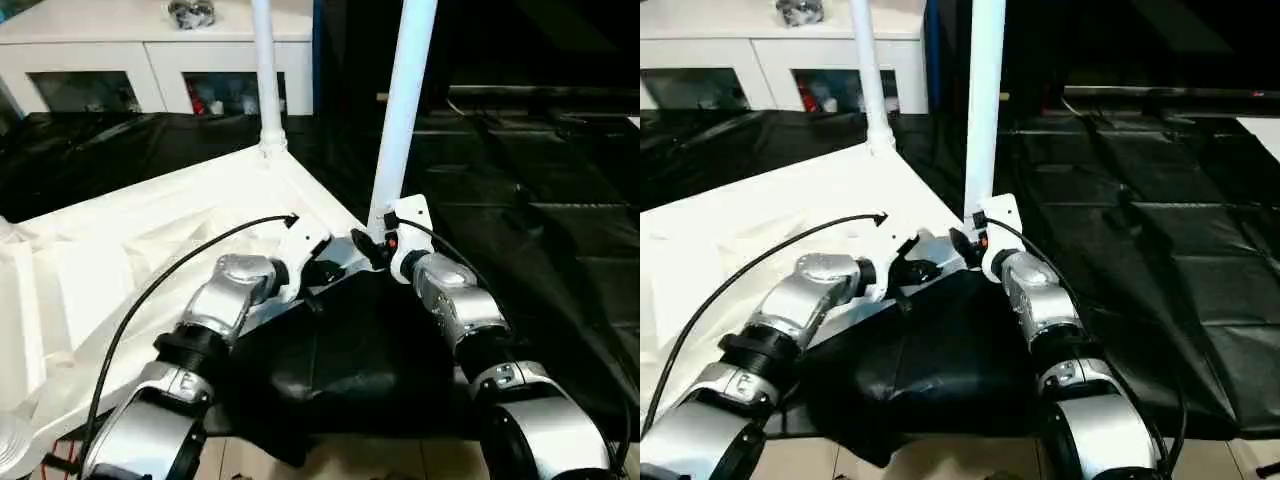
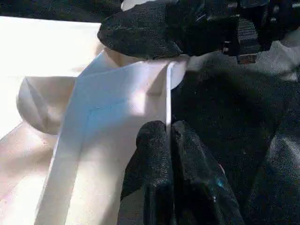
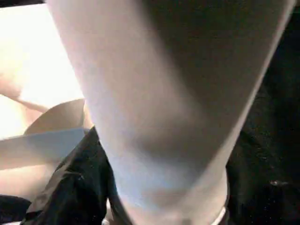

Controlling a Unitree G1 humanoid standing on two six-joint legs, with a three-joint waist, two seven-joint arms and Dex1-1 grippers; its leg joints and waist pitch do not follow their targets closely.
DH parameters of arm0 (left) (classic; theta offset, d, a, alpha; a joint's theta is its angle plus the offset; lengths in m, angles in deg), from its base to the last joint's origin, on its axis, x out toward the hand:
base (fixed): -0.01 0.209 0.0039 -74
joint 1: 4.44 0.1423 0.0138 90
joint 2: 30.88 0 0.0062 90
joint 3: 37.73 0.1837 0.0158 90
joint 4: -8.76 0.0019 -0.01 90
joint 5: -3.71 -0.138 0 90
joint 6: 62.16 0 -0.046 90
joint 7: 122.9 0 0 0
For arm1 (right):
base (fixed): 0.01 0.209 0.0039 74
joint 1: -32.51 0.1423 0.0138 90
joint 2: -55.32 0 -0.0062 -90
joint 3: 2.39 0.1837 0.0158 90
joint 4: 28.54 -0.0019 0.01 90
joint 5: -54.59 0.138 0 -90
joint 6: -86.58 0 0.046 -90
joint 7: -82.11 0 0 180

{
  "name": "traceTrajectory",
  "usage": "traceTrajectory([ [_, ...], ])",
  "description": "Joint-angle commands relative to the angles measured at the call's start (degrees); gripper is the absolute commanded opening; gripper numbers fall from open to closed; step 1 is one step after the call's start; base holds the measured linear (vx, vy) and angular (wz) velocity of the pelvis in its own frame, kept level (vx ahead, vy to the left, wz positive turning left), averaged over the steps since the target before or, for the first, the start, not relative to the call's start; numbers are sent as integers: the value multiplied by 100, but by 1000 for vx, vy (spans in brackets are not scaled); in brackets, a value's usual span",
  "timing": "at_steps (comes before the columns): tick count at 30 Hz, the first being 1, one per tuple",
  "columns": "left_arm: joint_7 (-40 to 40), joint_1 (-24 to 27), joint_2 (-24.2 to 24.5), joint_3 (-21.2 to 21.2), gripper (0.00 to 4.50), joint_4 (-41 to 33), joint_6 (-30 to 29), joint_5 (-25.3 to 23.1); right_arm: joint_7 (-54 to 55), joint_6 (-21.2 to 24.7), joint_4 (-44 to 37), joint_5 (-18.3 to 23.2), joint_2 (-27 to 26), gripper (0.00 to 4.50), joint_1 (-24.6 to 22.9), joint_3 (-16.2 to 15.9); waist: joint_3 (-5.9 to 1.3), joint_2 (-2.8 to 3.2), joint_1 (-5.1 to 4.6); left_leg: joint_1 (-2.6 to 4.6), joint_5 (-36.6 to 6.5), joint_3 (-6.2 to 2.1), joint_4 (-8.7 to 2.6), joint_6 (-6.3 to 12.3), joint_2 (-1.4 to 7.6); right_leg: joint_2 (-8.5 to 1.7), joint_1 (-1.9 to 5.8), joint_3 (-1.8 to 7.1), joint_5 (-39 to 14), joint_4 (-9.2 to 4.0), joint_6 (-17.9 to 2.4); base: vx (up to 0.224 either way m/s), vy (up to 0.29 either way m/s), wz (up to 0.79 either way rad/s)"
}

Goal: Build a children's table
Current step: Rotate leg to tighten

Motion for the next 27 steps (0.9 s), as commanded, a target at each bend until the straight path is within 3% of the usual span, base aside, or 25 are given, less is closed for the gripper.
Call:
traceTrajectory([
  [1, -367, -7, -138, 242, 0, -254, 230, 182, -513, -147, 208, -74, -296, 360, 25, -480, -378, -21, 28, 7, -769, 4, -325, 431, 83, -420, 362, 245, -703, -412, -1370, 0, 0, 0],
  [6, -1108, 177, 177, 423, 0, -488, 380, 264, -2012, -574, -450, -74, 101, 375, -312, -936, -374, -1, 42, 6, -780, 6, -322, 526, 100, -409, 371, 252, -499, -391, -1437, 0, 0, 0],
  [12, -1841, 315, 513, 549, 0, -739, 426, 362, -3481, -445, -1316, 173, 672, 375, -767, -1294, -358, -3, 124, 37, -919, 23, -324, 596, 140, -395, 346, 248, -585, -395, -1469, 0, 0, 0],
  [17, -2590, 417, 857, 680, 0, -976, 390, 503, -4616, -208, -1878, 463, 1211, 375, -1041, -1431, -351, 7, 193, 56, -1107, 16, -338, 480, 139, -398, 331, 250, -960, -423, -1390, 0, 0, 0],
  [18, -2759, 443, 923, 708, 0, -1047, 368, 538, -4845, -99, -2054, 508, 1329, 344, -1117, -1484, -346, 0, 206, 50, -1084, 16, -341, 492, 139, -394, 335, 254, -945, -424, -1379, 0, 0, 0],
  [21, -2861, 456, 980, 719, 0, -1085, 358, 543, -5055, 81, -2302, 534, 1459, 331, -1212, -1565, -363, 4, 234, 40, -913, 9, -332, 512, 135, -386, 336, 247, -707, -395, -1394, 0, 0, 0],
  [27, -2918, 464, 994, 726, 0, -1126, 328, 529, -5134, 303, -2502, 600, 1462, 278, -1278, -1558, -353, 7, 252, 41, -978, 5, -343, 410, 125, -398, 332, 248, -1015, -430, -1284, 0, 0, 0],
])
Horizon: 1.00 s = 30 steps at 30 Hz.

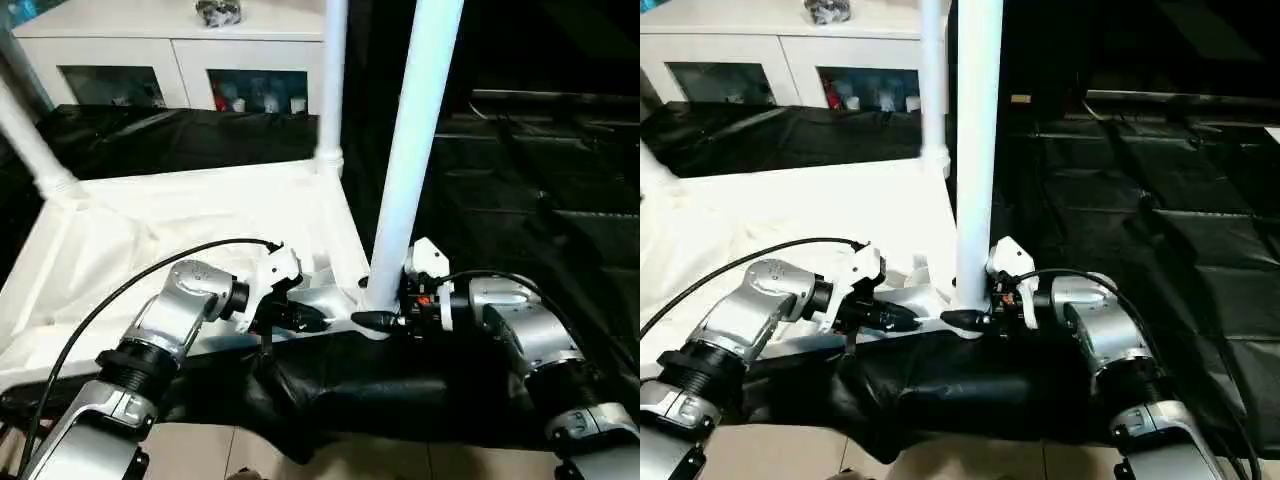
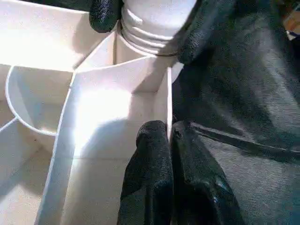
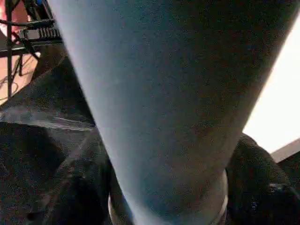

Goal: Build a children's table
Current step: Rotate leg to tighten

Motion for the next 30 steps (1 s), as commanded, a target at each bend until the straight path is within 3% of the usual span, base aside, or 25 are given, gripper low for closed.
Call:
traceTrajectory([
  [1, -28, -98, -204, 180, 0, -291, 39, 128, -353, 98, -366, 197, -199, 273, 5, -388, -367, -12, -23, 39, -965, 4, -364, 397, 123, -396, 332, 253, -990, -432, -1285, 0, 0, 0],
  [7, 929, -287, -580, -47, 0, 83, 38, -42, 843, 123, 174, -105, -637, 267, 190, -117, -351, -7, -30, 49, -1011, 6, -369, 325, 112, -395, 309, 253, -1085, -457, -1277, 0, 0, 0],
  [8, 1432, -415, -769, -154, 0, 313, 14, -145, 1807, 127, 687, -371, -882, 267, 402, 35, -344, -17, -51, 42, -1062, -3, -382, 260, 102, -404, 317, 249, -1265, -469, -1225, 0, 0, 0],
  [10, 1664, -476, -859, -198, 0, 415, -10, -191, 2286, 121, 932, -479, -996, 267, 507, 111, -343, -11, -132, 69, -1214, -26, -387, 85, 75, -412, 315, 236, -1820, -509, -1057, 0, 0, 0],
  [13, 2324, -647, -1158, -331, 0, 670, -137, -248, 3591, 92, 1552, -575, -1388, 266, 773, 395, -333, -5, -184, 28, -1163, -25, -397, 90, 66, -398, 310, 243, -1755, -515, -1023, 0, 0, 0],
  [17, 2903, -777, -1512, -393, 0, 846, -195, -338, 5086, 70, 2295, -594, -1903, 266, 1135, 756, -375, -8, -264, 7, -940, -20, -370, 123, 59, -401, 327, 253, -1245, -471, -1160, 0, 0, 0],
  [18, 2933, -782, -1545, -392, 0, 857, -170, -350, 5188, 41, 2384, -621, -1943, 266, 1181, 761, -384, 6, -260, 22, -884, -18, -365, 152, 62, -398, 323, 249, -1095, -462, -1206, 0, 0, 0],
  [19, 2895, -769, -1575, -368, 0, 838, -140, -358, 5091, -57, 2457, -587, -1996, 266, 1221, 781, -390, -16, -261, 1, -843, -6, -355, 225, 58, -400, 338, 251, -920, -445, -1261, 0, 0, 0],
  [20, 2876, -764, -1600, -355, 0, 836, -117, -368, 5036, -143, 2534, -563, -2038, 321, 1260, 802, -386, -10, -253, 2, -835, -7, -357, 256, 57, -398, 343, 248, -882, -445, -1275, 0, 0, 0],
  [21, 2733, -717, -1574, -306, 0, 768, -85, -362, 4851, -163, 2533, -502, -2060, 335, 1287, 823, -389, -19, -244, 2, -804, 3, -350, 322, 62, -399, 346, 252, -776, -440, -1301, 0, 0, 0],
  [25, 2597, -653, -1488, -233, 0, 705, -18, -347, 4638, -247, 2579, -464, -2078, 372, 1359, 859, -377, -8, -241, 8, -840, 3, -358, 401, 77, -400, 350, 248, -740, -434, -1362, 0, 0, 0],
  [30, 2148, -519, -1263, -107, 0, 536, 19, -324, 3911, -647, 2371, -515, -1893, 384, 1281, 598, -375, 0, -246, 12, -951, -1, -363, 400, 92, -416, 358, 250, -866, -437, -1375, 0, 0, 0],
])
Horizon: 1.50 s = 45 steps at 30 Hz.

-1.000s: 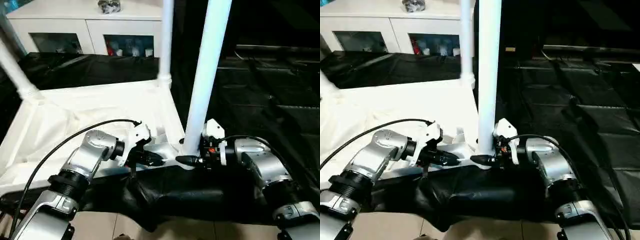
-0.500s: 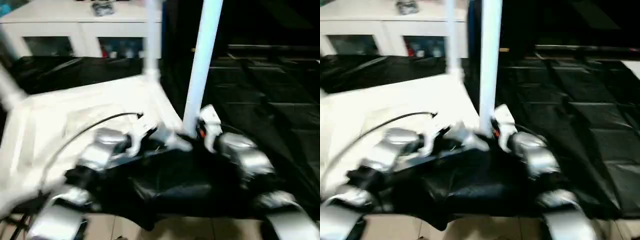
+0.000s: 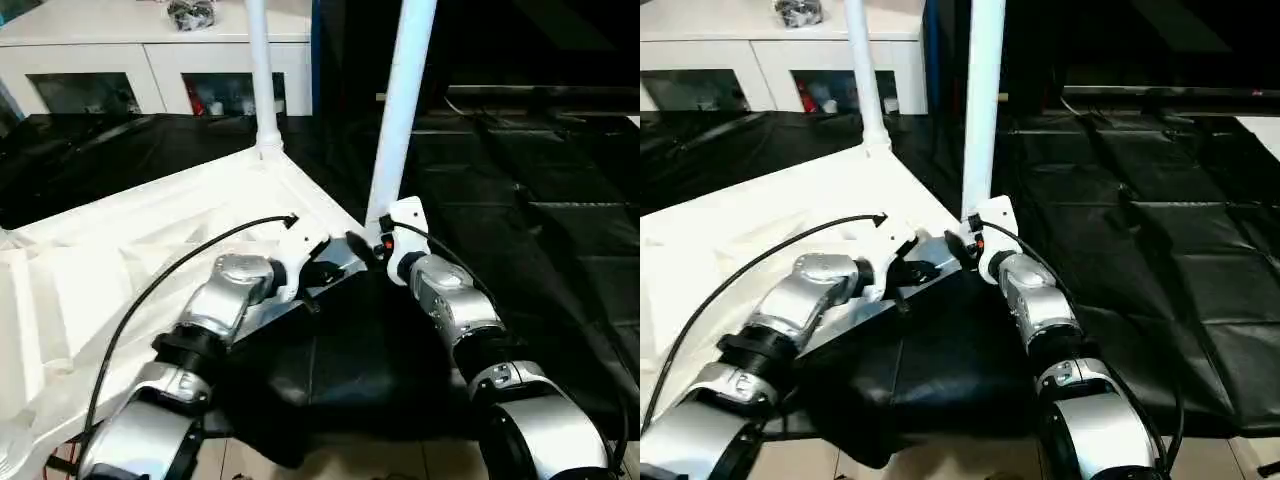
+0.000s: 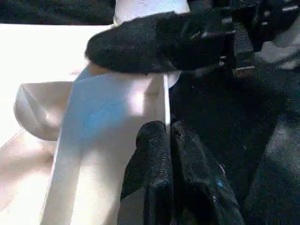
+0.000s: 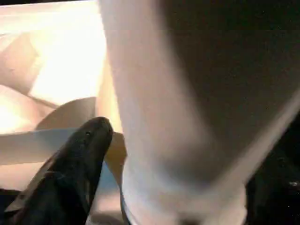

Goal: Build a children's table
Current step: Rotate leg to tighten

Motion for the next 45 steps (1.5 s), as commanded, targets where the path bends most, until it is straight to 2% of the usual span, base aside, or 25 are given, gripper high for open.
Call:
traceTrajectory([
  [1, -451, -21, -200, 368, 0, -249, 144, 135, -507, -25, 5, 4, -281, 384, -1, -419, -363, -8, 11, 7, -946, 3, -344, 420, 95, -409, 350, 246, -845, -428, -1395, 0, 0, 0],
  [3, -789, 61, -21, 451, 0, -376, 169, 160, -1347, -130, -370, 89, -96, 384, -192, -631, -372, -8, 36, 34, -959, 1, -340, 460, 107, -405, 358, 243, -758, -421, -1422, 0, 0, 0],
  [4, -1144, 136, 162, 527, 0, -480, 253, 193, -2057, -136, -745, 140, 129, 384, -393, -852, -360, -12, 42, 16, -918, 6, -341, 520, 109, -398, 360, 251, -626, -412, -1436, 0, 0, 0],
  [6, -1516, 220, 334, 607, 0, -600, 349, 251, -2556, -146, -987, 125, 348, 384, -546, -1019, -363, -17, 69, 8, -902, 9, -335, 578, 125, -393, 361, 242, -529, -387, -1456, 0, 0, 0],
  [8, -1933, 327, 546, 700, 0, -754, 445, 310, -3093, -200, -1178, 97, 605, 384, -707, -1162, -349, -17, 66, 23, -1054, 19, -342, 549, 125, -395, 339, 235, -815, -419, -1439, 0, 0, 0],
  [11, -2286, 404, 709, 739, 0, -908, 403, 417, -3564, -70, -1423, 222, 820, 384, -841, -1240, -327, -16, 96, 53, -1250, 12, -364, 457, 140, -405, 322, 249, -1268, -458, -1345, 0, 0, 0],
  [14, -2495, 429, 864, 709, 0, -973, 401, 427, -4294, 342, -2043, 510, 1169, 384, -1066, -1307, -325, -23, 124, 51, -1229, 13, -371, 469, 142, -377, 316, 255, -1210, -453, -1324, 0, 0, 0],
  [16, -2511, 431, 872, 709, 0, -978, 401, 428, -4343, 380, -2107, 534, 1200, 352, -1090, -1314, -336, -17, 171, 58, -1165, 19, -360, 448, 140, -397, 302, 262, -1196, -450, -1324, 0, 0, 0],
  [19, -2643, 438, 962, 718, 0, -988, 411, 454, -4618, 578, -2414, 635, 1344, 343, -1196, -1341, -342, -14, 196, 48, -1095, 12, -360, 422, 128, -390, 317, 254, -1178, -449, -1284, 0, 0, 0],
  [21, -2675, 449, 971, 719, 0, -1011, 406, 453, -4684, 622, -2477, 647, 1364, 313, -1225, -1333, -351, -10, 197, 38, -1057, 10, -358, 426, 132, -394, 315, 253, -1077, -433, -1302, 0, 0, 0],
  [24, -2680, 475, 947, 709, 0, -1069, 354, 472, -4689, 733, -2570, 662, 1362, 301, -1271, -1355, -345, -12, 194, 40, -1073, 8, -360, 396, 126, -398, 312, 250, -1157, -447, -1287, 0, 0, 0],
  [29, -2431, 466, 788, 627, 0, -1039, 292, 451, -4329, 800, -2494, 588, 1233, 273, -1286, -1284, -329, -24, 186, 52, -1178, 5, -370, 339, 121, -400, 300, 250, -1431, -479, -1209, 0, 0, 0],
  [31, -1730, 314, 501, 477, 0, -771, 231, 341, -3031, 784, -1945, 272, 858, 271, -1064, -1013, -318, -32, 154, 49, -1217, 7, -371, 279, 107, -405, 283, 256, -1611, -500, -1159, 0, 0, 0],
  [33, -1494, 255, 402, 432, 0, -668, 206, 306, -2595, 781, -1757, 180, 745, 271, -983, -932, -313, -41, 112, 57, -1301, -22, -388, 156, 81, -410, 298, 229, -2004, -527, -1036, 0, 0, 0],
  [34, -1025, 128, 194, 346, 0, -438, 149, 236, -1748, 804, -1374, 51, 516, 270, -813, -759, -306, -37, 91, 56, -1316, -12, -383, 150, 85, -407, 271, 245, -2084, -541, -984, 0, 0, 0],
  [35, -957, 108, 163, 334, 0, -403, 140, 225, -1627, 809, -1317, 38, 481, 270, -787, -732, -297, -30, 72, 60, -1335, -10, -383, 115, 80, -401, 251, 248, -2113, -545, -985, 0, 0, 0],
  [36, -506, -19, -45, 235, 0, -175, 69, 173, -1038, 834, -996, 35, 274, 270, -632, -583, -318, -39, 45, 58, -1322, -27, -386, 64, 69, -406, 286, 240, -2117, -542, -963, 0, 0, 0],
  [38, -156, -118, -205, 157, 0, -13, 16, 146, -626, 851, -748, 61, 123, 270, -499, -483, -316, -43, 13, 63, -1326, -22, -380, 65, 65, -400, 276, 247, -2020, -545, -984, 0, 0, 0],
  [39, 66, -184, -303, 119, 0, 91, 0, 121, -327, 845, -570, 71, 24, 270, -399, -415, -330, -10, -8, 37, -1256, -16, -369, 119, 59, -398, 287, 251, -1816, -533, -1035, 0, 0, 0],
  [40, 368, -278, -437, 73, 0, 237, -3, 77, 120, 791, -319, 63, -119, 270, -253, -314, -339, -21, -12, 15, -1195, -18, -371, 135, 53, -390, 299, 239, -1723, -519, -1045, 0, 0, 0],
  [41, 451, -307, -483, 61, 0, 280, -2, 60, 325, 766, -216, 45, -173, 270, -189, -273, -341, -16, -14, 33, -1178, -13, -362, 133, 54, -396, 283, 245, -1710, -527, -1056, 0, 0, 0],
  [42, 591, -354, -557, 34, 0, 353, 24, 21, 557, 683, -46, 26, -262, 270, -88, -200, -357, -40, 0, 25, -1081, -6, -345, 171, 46, -405, 299, 249, -1587, -512, -1088, 0, 0, 0],
  [43, 612, -373, -588, 29, 0, 377, 60, 9, 498, 629, 25, 74, -308, 305, -45, -154, -364, -32, 8, 16, -991, -6, -344, 215, 50, -402, 313, 246, -1450, -498, -1108, 0, 0, 0],
  [44, 622, -384, -605, 28, 0, 392, 88, 4, 428, 593, 66, 114, -335, 305, -20, -126, -363, -35, 6, 6, -963, -3, -344, 249, 53, -400, 315, 245, -1366, -492, -1134, 0, 0, 0],
  [45, 526, -375, -626, 45, 0, 380, 171, 7, 368, 575, 97, 145, -382, 326, 19, -64, -376, -66, 15, -3, -882, 9, -331, 324, 53, -396, 330, 247, -1155, -481, -1178, 0, 0, 0],
])
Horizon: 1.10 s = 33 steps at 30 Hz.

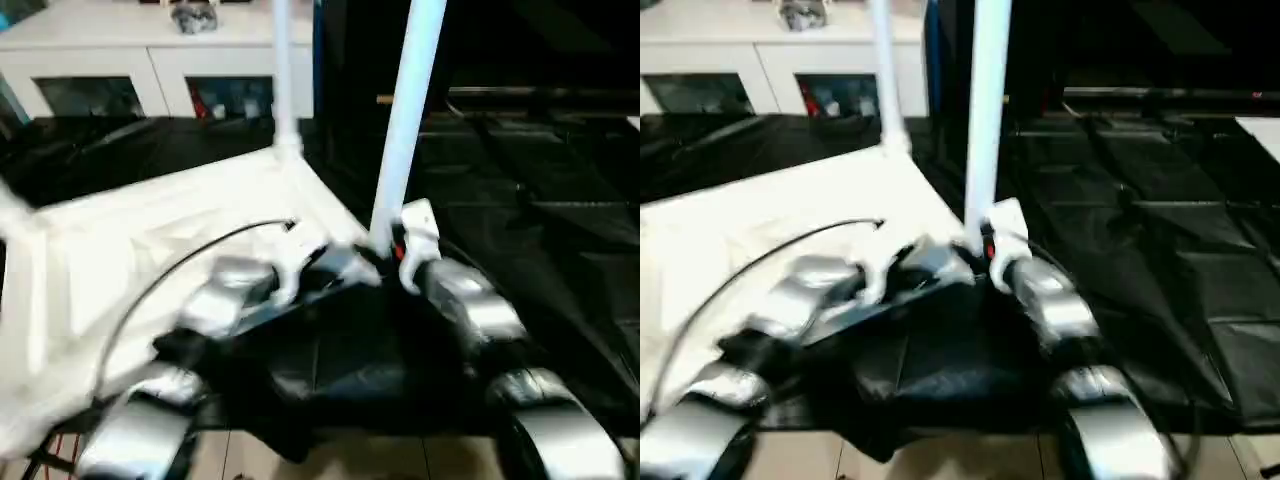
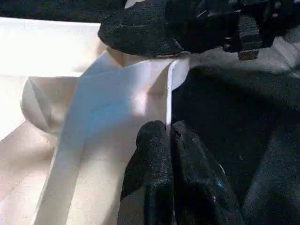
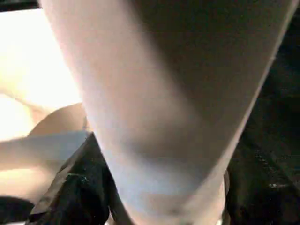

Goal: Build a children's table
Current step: Rotate leg to tighten

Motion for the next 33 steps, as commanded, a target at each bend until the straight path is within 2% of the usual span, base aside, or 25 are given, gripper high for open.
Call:
traceTrajectory([
  [1, -142, -117, -262, 152, 0, -57, 212, 92, -302, 146, 203, -21, -435, 340, -7, -267, -376, -63, 18, -10, -760, 2, -334, 397, 65, -395, 341, 242, -926, -441, -1265, 0, 0, 0],
  [3, -233, -87, -249, 174, 0, -93, 238, 108, -336, 63, 236, -58, -437, 357, 25, -293, -376, -56, 14, -10, -674, 2, -332, 459, 76, -396, 344, 236, -723, -419, -1330, 0, 0, 0],
  [6, -656, 34, -133, 265, 0, -249, 369, 195, -597, -209, 196, -205, -316, 357, 17, -491, -371, -47, 5, -13, -754, 4, -332, 475, 75, -405, 353, 232, -755, -424, -1389, 0, 0, 0],
  [12, -1221, 196, 172, 393, 0, -409, 475, 235, -2154, -542, -320, -41, 25, 357, -247, -791, -362, -38, 10, 9, -860, 16, -326, 561, 96, -403, 351, 241, -729, -428, -1465, 0, 0, 0],
  [17, -1817, 349, 493, 497, 0, -623, 525, 283, -3592, -483, -1103, 100, 560, 357, -664, -1172, -355, -43, 70, 15, -903, 23, -329, 632, 127, -388, 358, 232, -663, -407, -1490, 0, 0, 0],
  [19, -1998, 390, 574, 521, 0, -677, 570, 297, -3922, -424, -1238, 141, 693, 357, -741, -1240, -344, -37, 90, 28, -1034, 24, -340, 597, 137, -396, 337, 233, -914, -431, -1463, 0, 0, 0],
  [20, -2093, 414, 612, 534, 0, -719, 575, 316, -4029, -412, -1295, 157, 744, 333, -771, -1263, -340, -37, 91, 31, -1065, 24, -341, 576, 138, -394, 328, 232, -981, -435, -1455, 0, 0, 0],
  [23, -2790, 598, 921, 653, 0, -1097, 541, 488, -4706, -207, -1754, 291, 1077, 320, -981, -1403, -329, -36, 117, 32, -1186, 13, -360, 515, 147, -401, 324, 238, -1232, -449, -1366, 0, 0, 0],
  [27, -3033, 647, 1079, 710, 0, -1240, 500, 502, -5042, -40, -2071, 336, 1267, 278, -1110, -1504, -335, -39, 158, 40, -1071, 15, -359, 507, 146, -388, 313, 244, -1109, -441, -1362, 0, 0, 0],
  [33, -3150, 680, 1152, 727, 0, -1296, 486, 492, -5200, 128, -2344, 349, 1316, 270, -1239, -1557, -343, -32, 169, 42, -1034, 16, -354, 446, 134, -395, 305, 245, -1077, -438, -1351, 0, 0, 0],
])
